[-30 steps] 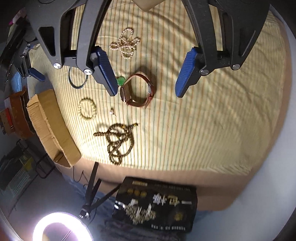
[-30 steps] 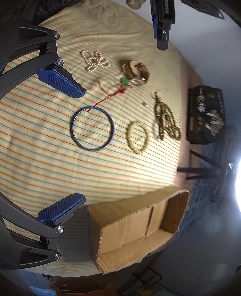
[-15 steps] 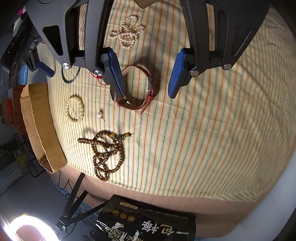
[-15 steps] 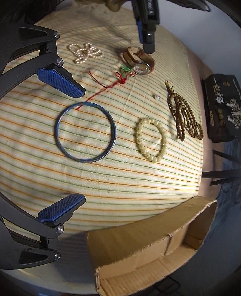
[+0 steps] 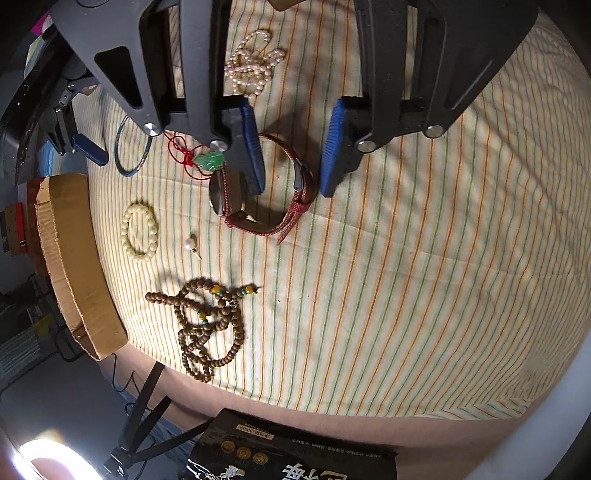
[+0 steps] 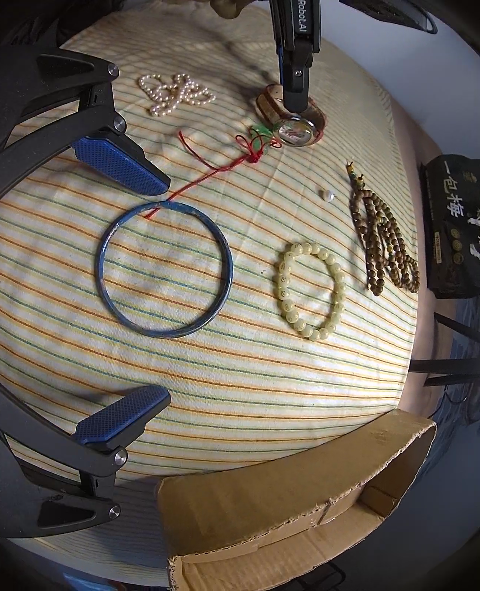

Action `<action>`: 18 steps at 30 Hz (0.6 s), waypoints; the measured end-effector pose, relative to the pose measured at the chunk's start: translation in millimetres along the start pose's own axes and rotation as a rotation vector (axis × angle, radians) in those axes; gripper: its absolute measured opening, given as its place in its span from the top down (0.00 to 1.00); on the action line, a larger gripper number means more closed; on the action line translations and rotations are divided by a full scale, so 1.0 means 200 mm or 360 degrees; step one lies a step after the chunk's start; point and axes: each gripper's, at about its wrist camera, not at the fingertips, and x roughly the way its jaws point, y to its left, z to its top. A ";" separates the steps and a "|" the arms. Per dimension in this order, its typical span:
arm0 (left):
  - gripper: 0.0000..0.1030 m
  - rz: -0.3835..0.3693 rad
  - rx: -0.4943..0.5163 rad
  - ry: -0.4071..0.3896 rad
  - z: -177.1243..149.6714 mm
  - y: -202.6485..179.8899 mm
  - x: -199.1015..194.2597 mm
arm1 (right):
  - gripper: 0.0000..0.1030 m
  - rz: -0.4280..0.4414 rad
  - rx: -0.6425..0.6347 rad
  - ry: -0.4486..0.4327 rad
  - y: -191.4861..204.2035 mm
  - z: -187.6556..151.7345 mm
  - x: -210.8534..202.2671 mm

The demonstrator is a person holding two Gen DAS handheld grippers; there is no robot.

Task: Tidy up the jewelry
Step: 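Grasp the brown-strap watch with the left tool while the right tool grasps the blue bangle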

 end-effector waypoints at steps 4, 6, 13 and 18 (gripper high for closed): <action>0.87 0.0030 0.0023 0.0004 0.00 0.00 0.01 | 0.13 0.0006 -0.0010 0.0005 0.01 -0.01 -0.02; 0.89 0.0045 0.0028 0.0002 0.00 0.00 0.02 | 0.21 0.0012 -0.0020 -0.0001 0.02 -0.02 -0.03; 0.93 0.0045 0.0015 -0.0022 0.00 0.00 0.02 | 0.31 0.0039 -0.0022 -0.0017 0.04 -0.02 -0.06; 0.93 0.0017 0.0017 -0.0084 0.01 -0.02 -0.06 | 0.31 0.0044 -0.0018 -0.0071 0.01 -0.03 -0.14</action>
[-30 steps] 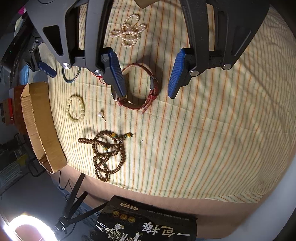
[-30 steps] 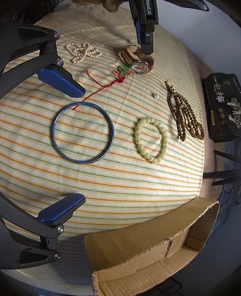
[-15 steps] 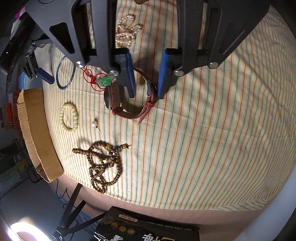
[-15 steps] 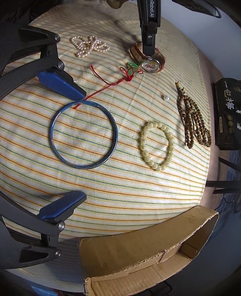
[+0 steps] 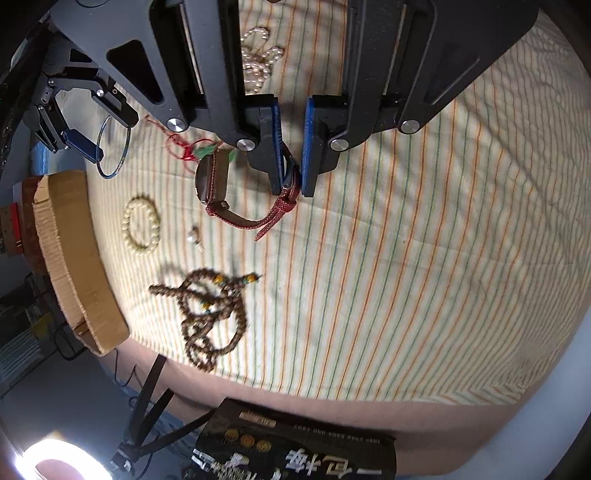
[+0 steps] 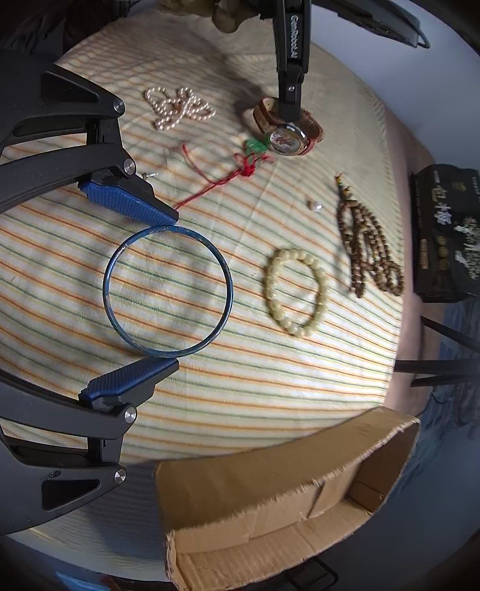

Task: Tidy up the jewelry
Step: 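Grasp the brown-strap watch with the left tool while the right tool grasps the blue bangle, then carry watch and bangle into the cardboard box and open both tools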

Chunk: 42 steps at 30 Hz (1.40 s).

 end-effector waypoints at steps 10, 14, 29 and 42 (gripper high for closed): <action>0.93 -0.0119 0.0041 -0.0171 0.06 -0.14 -0.20 | 0.31 -0.0020 0.0033 -0.0169 -0.08 0.02 -0.21; 0.93 -0.0167 0.0093 -0.0244 0.09 -0.25 -0.28 | 0.31 -0.0064 0.0052 -0.0253 -0.13 0.06 -0.30; 0.93 -0.0340 0.0341 -0.0323 0.23 -0.86 -0.28 | 0.31 -0.0273 0.0242 -0.0382 -0.53 0.12 -0.46; 0.93 -0.0365 0.0423 -0.0280 0.39 -1.25 0.02 | 0.31 -0.0409 0.0413 -0.0351 -0.86 0.13 -0.40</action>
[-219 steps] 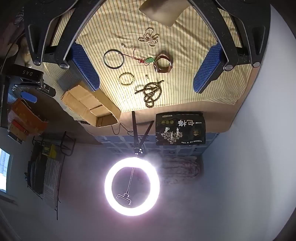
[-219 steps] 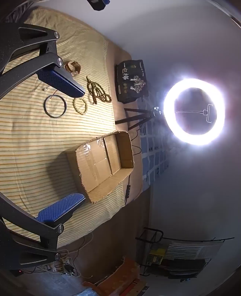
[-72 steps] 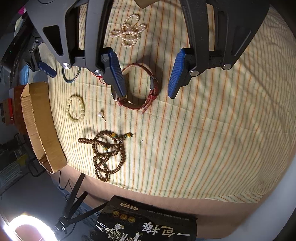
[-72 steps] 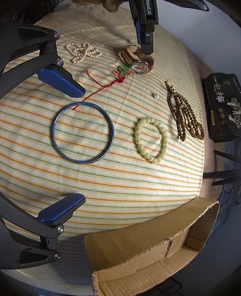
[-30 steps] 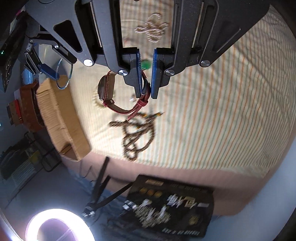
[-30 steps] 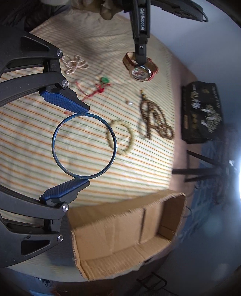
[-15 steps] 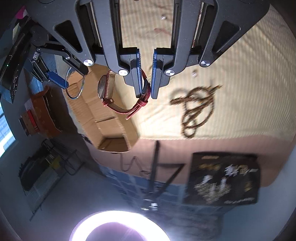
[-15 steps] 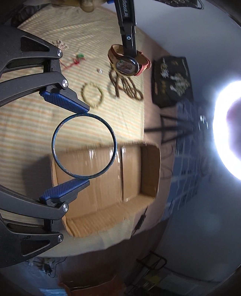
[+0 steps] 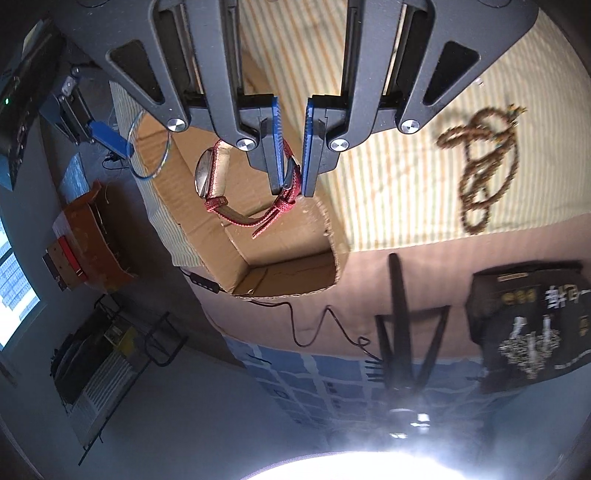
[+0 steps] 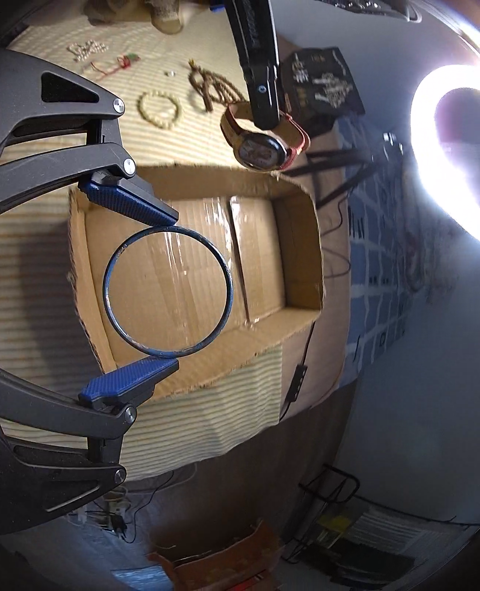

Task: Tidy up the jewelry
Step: 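Carry watch and bangle into the cardboard box and open both tools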

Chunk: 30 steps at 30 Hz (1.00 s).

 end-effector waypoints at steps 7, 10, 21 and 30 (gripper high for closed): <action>0.93 0.0015 0.0030 0.0036 0.02 -0.07 0.13 | 0.31 -0.0023 0.0045 0.0054 -0.05 0.00 0.08; 0.93 0.0028 0.0049 0.0044 0.02 -0.09 0.16 | 0.31 -0.0035 0.0041 0.0064 -0.06 0.00 0.10; 0.61 0.0025 0.0049 0.0016 0.03 -0.10 0.16 | 0.30 -0.0051 0.0082 0.0109 -0.10 -0.01 0.11; 0.61 0.0047 0.0059 -0.0007 0.02 -0.10 0.09 | 0.30 -0.0049 0.0060 0.0089 -0.08 -0.01 0.07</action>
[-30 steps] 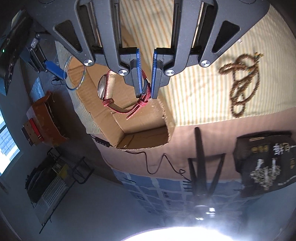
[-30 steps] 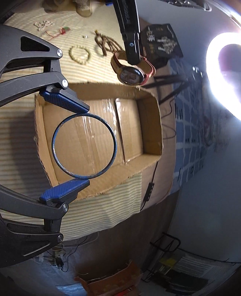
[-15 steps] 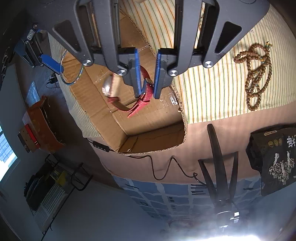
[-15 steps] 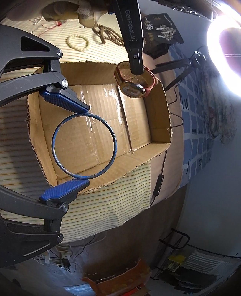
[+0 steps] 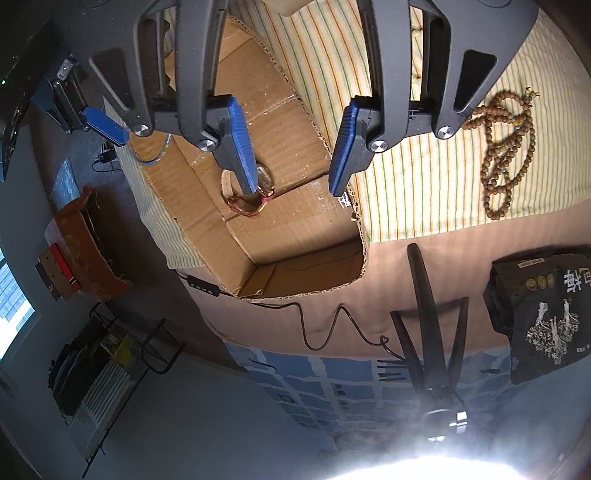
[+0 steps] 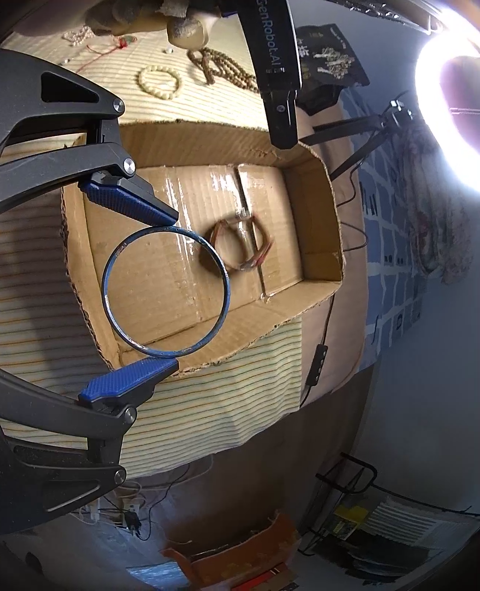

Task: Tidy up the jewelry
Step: 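Carry watch and bangle into the cardboard box and open both tools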

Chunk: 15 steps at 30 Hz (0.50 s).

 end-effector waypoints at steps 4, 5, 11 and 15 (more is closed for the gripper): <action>0.61 0.0009 -0.0002 -0.0011 0.00 0.01 -0.03 | 0.27 0.0026 0.0013 -0.0010 0.00 0.00 -0.02; 0.61 0.0011 -0.0003 -0.0013 0.00 0.01 -0.03 | 0.25 0.0035 0.0018 -0.0008 0.00 0.00 -0.02; 0.61 0.0021 -0.0005 -0.0031 0.00 0.02 -0.08 | 0.25 0.0025 0.0018 -0.0027 0.00 0.01 -0.03; 0.61 0.0029 0.0011 -0.0053 -0.02 0.02 -0.13 | 0.25 0.0015 0.0015 -0.0051 0.00 0.01 -0.06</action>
